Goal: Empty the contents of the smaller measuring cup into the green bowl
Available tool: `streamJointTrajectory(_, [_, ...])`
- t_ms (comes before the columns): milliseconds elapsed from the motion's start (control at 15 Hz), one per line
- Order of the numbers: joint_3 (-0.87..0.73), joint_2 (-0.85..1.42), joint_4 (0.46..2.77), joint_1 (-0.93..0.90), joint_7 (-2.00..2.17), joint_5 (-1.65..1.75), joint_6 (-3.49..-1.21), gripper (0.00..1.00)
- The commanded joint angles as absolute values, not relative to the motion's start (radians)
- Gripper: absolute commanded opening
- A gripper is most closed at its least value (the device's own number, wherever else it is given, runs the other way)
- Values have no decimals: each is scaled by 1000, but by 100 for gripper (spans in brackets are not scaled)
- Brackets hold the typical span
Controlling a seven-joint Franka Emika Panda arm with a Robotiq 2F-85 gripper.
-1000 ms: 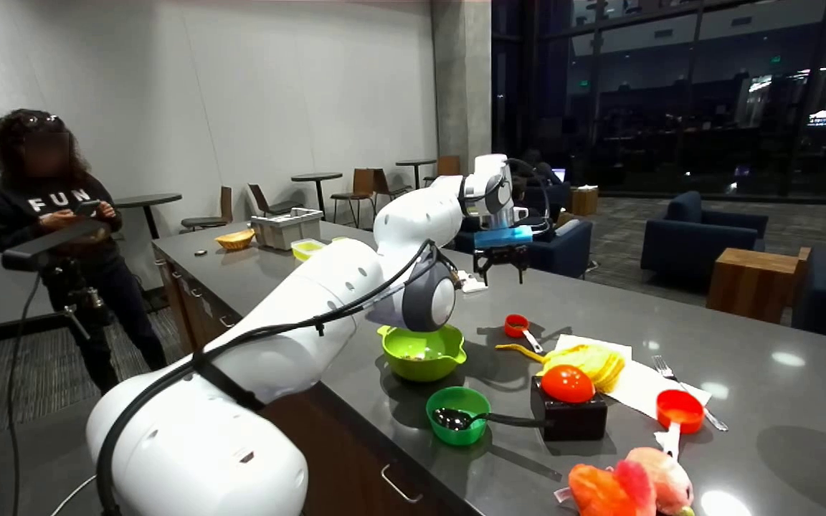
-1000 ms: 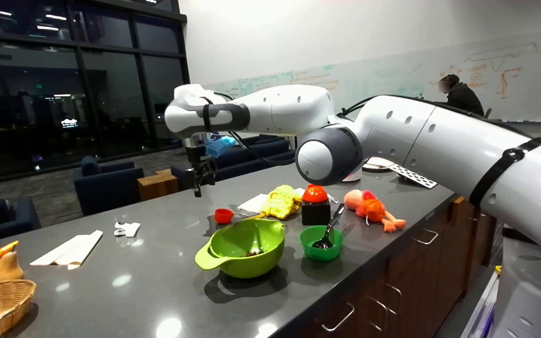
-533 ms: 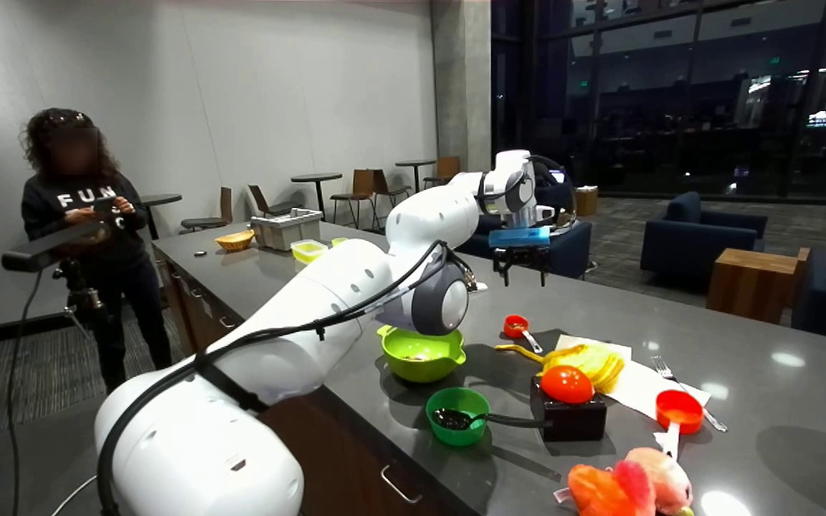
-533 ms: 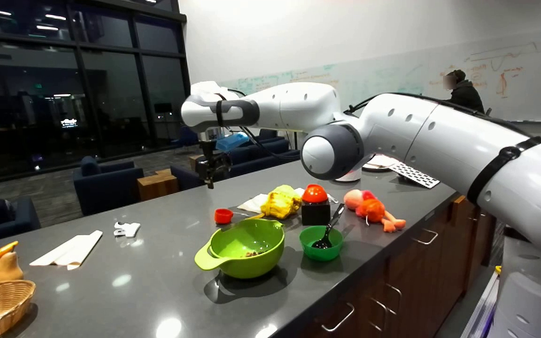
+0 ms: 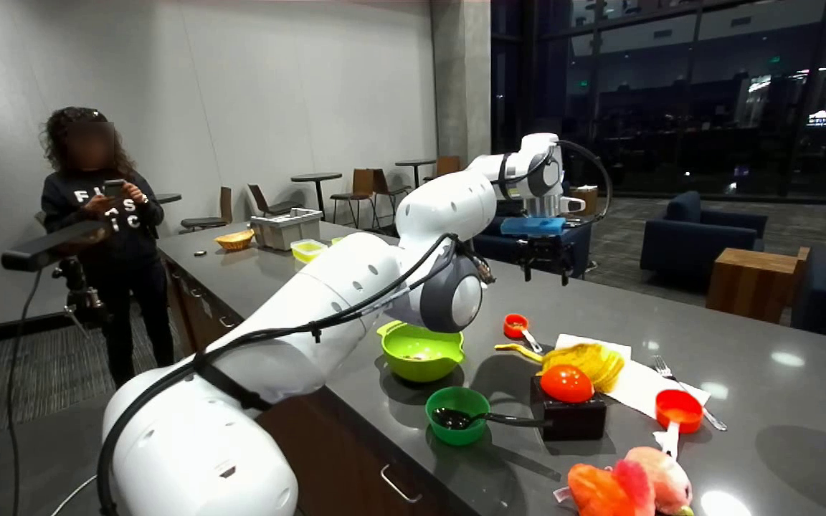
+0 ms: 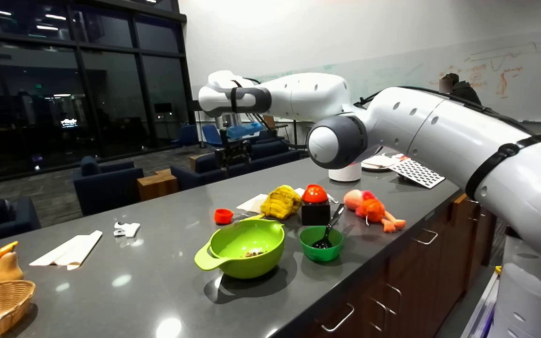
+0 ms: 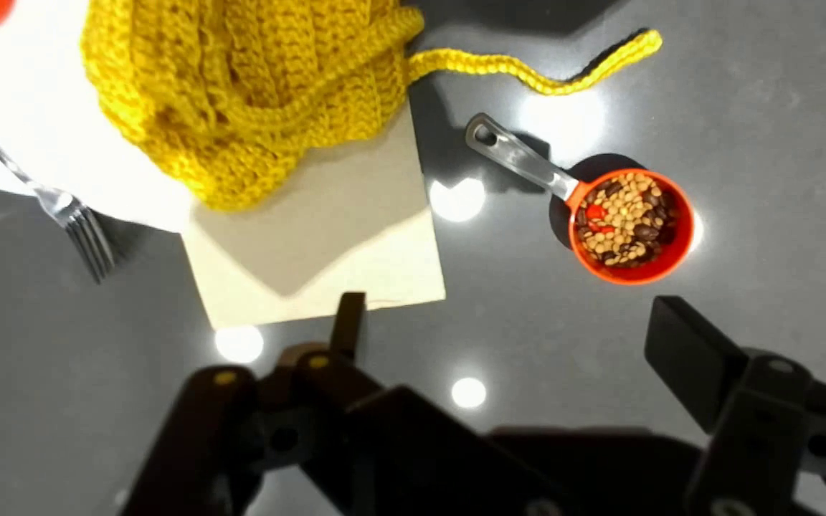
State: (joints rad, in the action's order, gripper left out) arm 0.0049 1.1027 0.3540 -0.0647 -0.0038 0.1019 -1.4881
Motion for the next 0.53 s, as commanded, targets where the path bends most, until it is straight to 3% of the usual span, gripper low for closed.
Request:
streamJointTrajectory(0, [-3, 1054, 354, -48, 105, 96, -1420, 100])
streamJointTrajectory(467, [-25, 989, 376, -38, 270, 79, -1365, 100])
